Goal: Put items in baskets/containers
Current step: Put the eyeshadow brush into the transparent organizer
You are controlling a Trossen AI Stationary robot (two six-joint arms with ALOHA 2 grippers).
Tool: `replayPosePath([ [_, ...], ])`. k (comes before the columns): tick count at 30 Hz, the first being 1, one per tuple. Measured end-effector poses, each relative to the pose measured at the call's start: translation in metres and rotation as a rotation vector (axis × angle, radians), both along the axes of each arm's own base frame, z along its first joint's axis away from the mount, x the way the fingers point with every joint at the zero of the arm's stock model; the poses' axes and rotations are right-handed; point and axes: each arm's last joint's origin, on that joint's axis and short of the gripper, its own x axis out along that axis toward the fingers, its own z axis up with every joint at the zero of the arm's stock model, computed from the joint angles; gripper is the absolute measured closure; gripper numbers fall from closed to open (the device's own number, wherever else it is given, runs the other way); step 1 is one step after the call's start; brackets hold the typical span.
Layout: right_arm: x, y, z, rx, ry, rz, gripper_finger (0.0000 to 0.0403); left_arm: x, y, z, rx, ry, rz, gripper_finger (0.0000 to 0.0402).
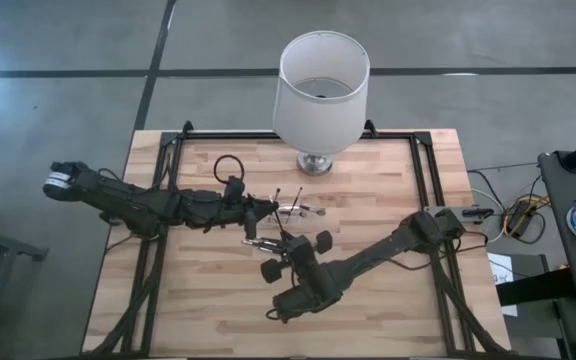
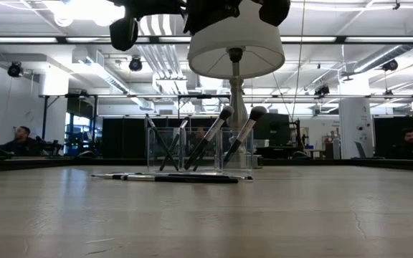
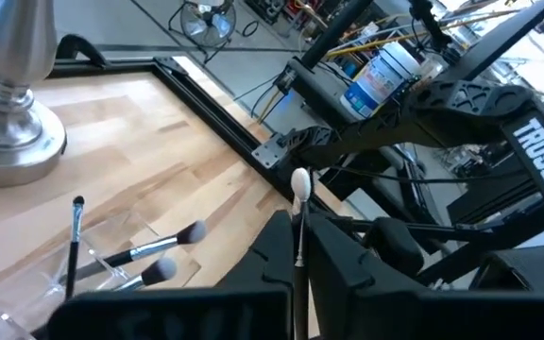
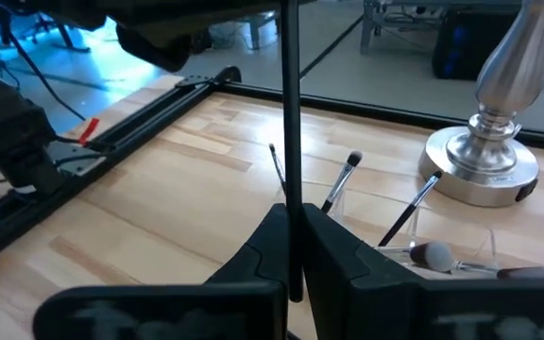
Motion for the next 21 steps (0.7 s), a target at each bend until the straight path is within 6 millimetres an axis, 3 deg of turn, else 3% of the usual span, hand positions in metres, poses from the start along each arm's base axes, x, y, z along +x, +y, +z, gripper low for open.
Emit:
replayPosePath([
  [5,0.0,-0.001,-0.001,0.003,0.024,0.008,0.0369,0.0,0.0,-0.001,0.038,0.021,0.0,0.0391],
  [11,-0.004,0.0,-0.002,-0.011,0.082,0.019,0.0298,0.0,0.007,-0.004,0.096,0.061,0.036,0.0392],
  [16,-0.03,-0.008,0.006,-0.004,0.238,-0.033,0.0244,0.0,0.019,-0.005,0.221,0.119,0.114,0.0392],
  [21,-0.049,-0.01,0.012,0.189,0.437,0.06,0.0239,0.0,0.039,-0.016,0.301,0.255,0.195,0.0392],
])
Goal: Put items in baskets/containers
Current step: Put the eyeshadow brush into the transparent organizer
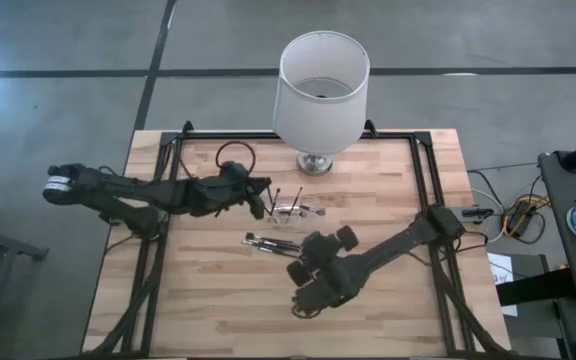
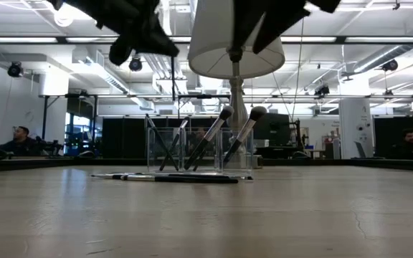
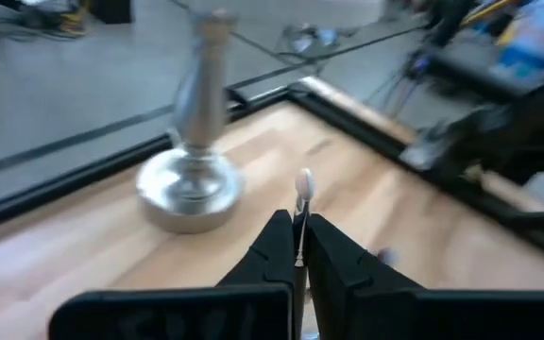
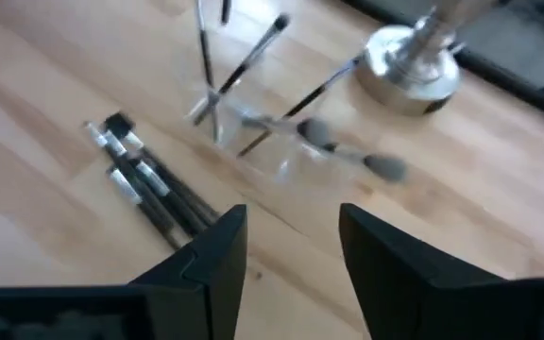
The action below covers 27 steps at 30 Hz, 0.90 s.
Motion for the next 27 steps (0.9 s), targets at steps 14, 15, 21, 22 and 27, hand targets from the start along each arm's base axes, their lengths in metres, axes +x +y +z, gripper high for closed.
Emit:
replayPosePath([
  [14,-0.075,-0.034,0.001,0.123,-0.108,-0.183,0.0287,0.015,0.014,-0.052,0.055,0.128,0.031,0.0392],
  [15,-0.076,-0.035,-0.001,0.127,-0.103,-0.183,0.0289,0.016,0.014,-0.055,0.047,0.132,0.036,0.0392],
  [21,-0.07,-0.032,-0.008,0.163,-0.145,-0.163,0.0289,0.021,0.013,-0.07,0.05,0.177,0.027,0.0379],
  [22,-0.069,-0.031,-0.009,0.17,-0.151,-0.153,0.0288,0.022,0.012,-0.073,0.048,0.186,0.017,0.0377],
  [27,-0.058,-0.025,-0.015,0.201,-0.17,-0.048,0.028,0.027,0.006,-0.085,0.022,0.217,0.008,0.0364],
])
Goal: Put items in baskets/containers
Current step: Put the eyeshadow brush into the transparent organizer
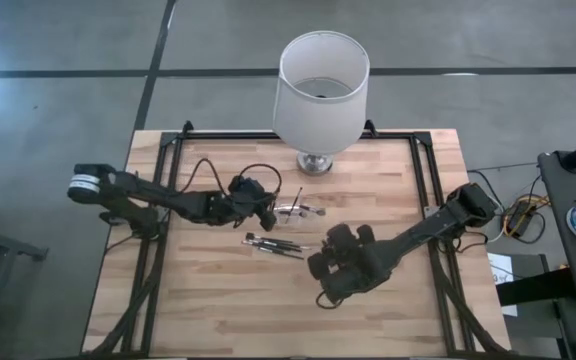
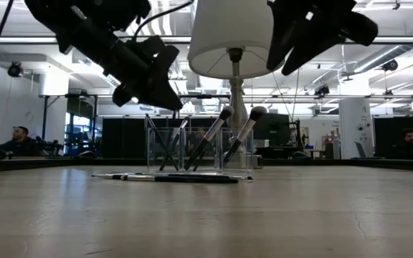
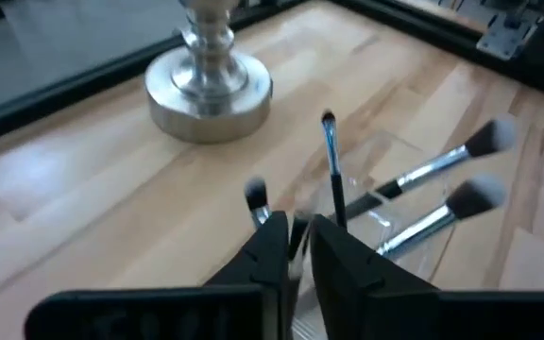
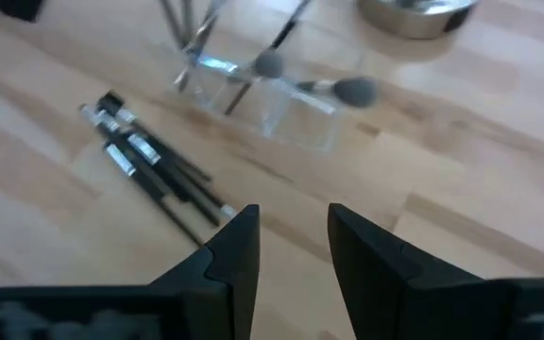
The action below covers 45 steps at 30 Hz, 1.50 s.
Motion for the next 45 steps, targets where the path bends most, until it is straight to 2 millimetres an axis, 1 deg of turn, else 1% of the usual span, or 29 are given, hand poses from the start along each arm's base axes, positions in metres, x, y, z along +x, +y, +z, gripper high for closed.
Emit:
replayPosePath([
  [4,0.004,0.003,-0.002,0.038,0.005,0.055,0.0275,0.003,-0.003,-0.008,-0.014,0.024,0.004,0.0337],
  [7,0.004,0.004,-0.005,0.064,0.021,0.064,0.0273,0.003,-0.004,-0.009,-0.014,0.027,-0.001,0.031],
  [9,0.005,0.004,-0.005,0.083,0.03,0.072,0.0273,0.001,-0.006,-0.006,-0.014,0.019,-0.009,0.0295],
  [13,0.006,0.005,-0.008,0.089,0.054,0.111,0.0273,-0.007,-0.014,0.015,-0.002,-0.051,-0.048,0.0279],
  [16,0.012,0.009,-0.01,0.09,0.072,0.212,0.0273,-0.018,-0.024,0.034,0.016,-0.108,-0.099,0.0276],
  [19,0.027,0.012,-0.018,0.162,0.073,0.329,0.0279,-0.034,-0.035,0.049,0.012,-0.123,-0.152,0.0276],
  [21,0.038,0.01,-0.026,0.196,0.066,0.369,0.0286,-0.045,-0.044,0.049,-0.017,-0.075,-0.178,0.0276],
  [23,0.049,0.007,-0.033,0.204,0.04,0.381,0.0295,-0.057,-0.051,0.042,-0.057,0.022,-0.186,0.0277],
  [25,0.056,0.003,-0.042,0.196,0.052,0.372,0.0303,-0.067,-0.059,0.03,-0.097,0.131,-0.171,0.0277],
  [27,0.06,0.001,-0.048,0.193,0.063,0.366,0.0311,-0.075,-0.064,0.018,-0.142,0.199,-0.148,0.0278],
  [29,0.059,0.001,-0.049,0.198,0.068,0.352,0.0319,-0.079,-0.067,0.006,-0.216,0.193,-0.108,0.0278],
  [31,0.058,0.001,-0.047,0.206,0.059,0.34,0.0328,-0.082,-0.065,-0.006,-0.259,0.185,-0.054,0.0278],
  [35,0.052,0.003,-0.038,0.208,0.052,0.35,0.0342,-0.083,-0.053,-0.023,-0.201,0.161,0.05,0.0278],
  [37,0.05,0.004,-0.034,0.214,0.045,0.345,0.0347,-0.079,-0.046,-0.031,-0.182,0.156,0.057,0.028],
  [41,0.05,0.005,-0.034,0.219,0.044,0.339,0.035,-0.069,-0.033,-0.051,-0.195,0.17,-0.007,0.0286],
  [45,0.049,0.005,-0.034,0.218,0.046,0.34,0.0351,-0.058,-0.031,-0.064,-0.179,0.191,-0.057,0.0289],
])
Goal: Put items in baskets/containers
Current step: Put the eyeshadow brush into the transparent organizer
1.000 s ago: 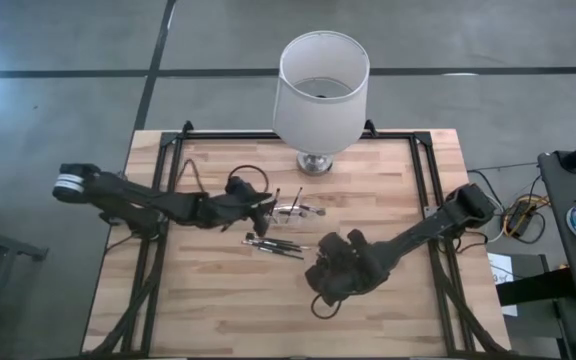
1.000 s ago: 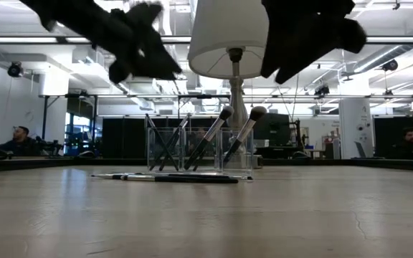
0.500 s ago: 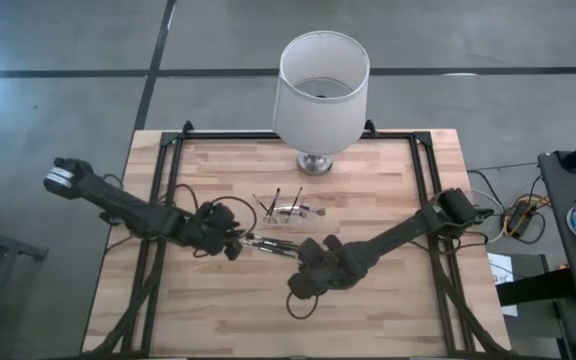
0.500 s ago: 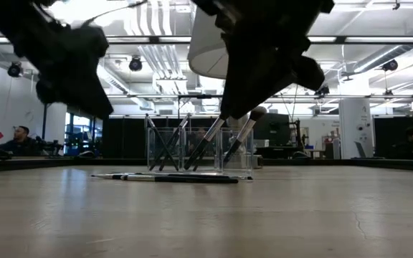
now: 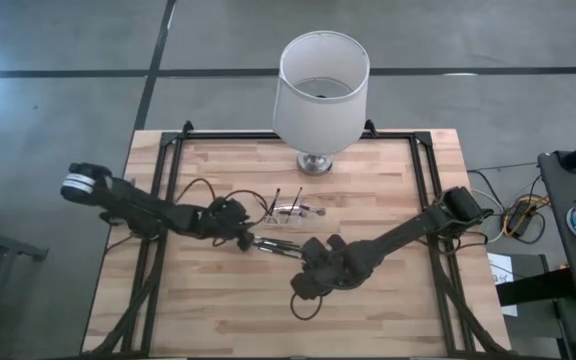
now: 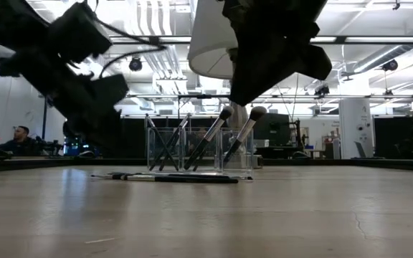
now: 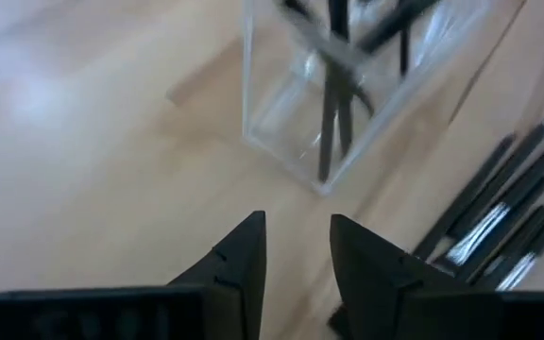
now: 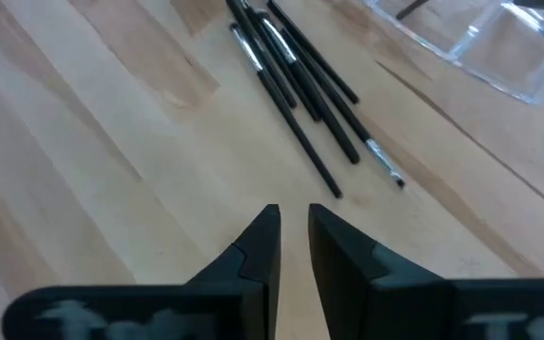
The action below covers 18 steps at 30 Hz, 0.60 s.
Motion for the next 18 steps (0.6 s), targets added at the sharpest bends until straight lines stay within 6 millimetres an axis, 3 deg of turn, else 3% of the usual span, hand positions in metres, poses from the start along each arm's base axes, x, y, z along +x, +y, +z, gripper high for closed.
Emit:
replayPosePath([
  [8,-0.004,-0.002,-0.003,-0.022,0.044,0.0,0.0351,0.02,-0.006,-0.023,-0.021,0.119,-0.046,0.0289],
  [18,-0.01,-0.005,-0.012,-0.027,0.082,-0.034,0.0351,0.048,-0.035,-0.016,-0.081,0.089,-0.17,0.0289],
])
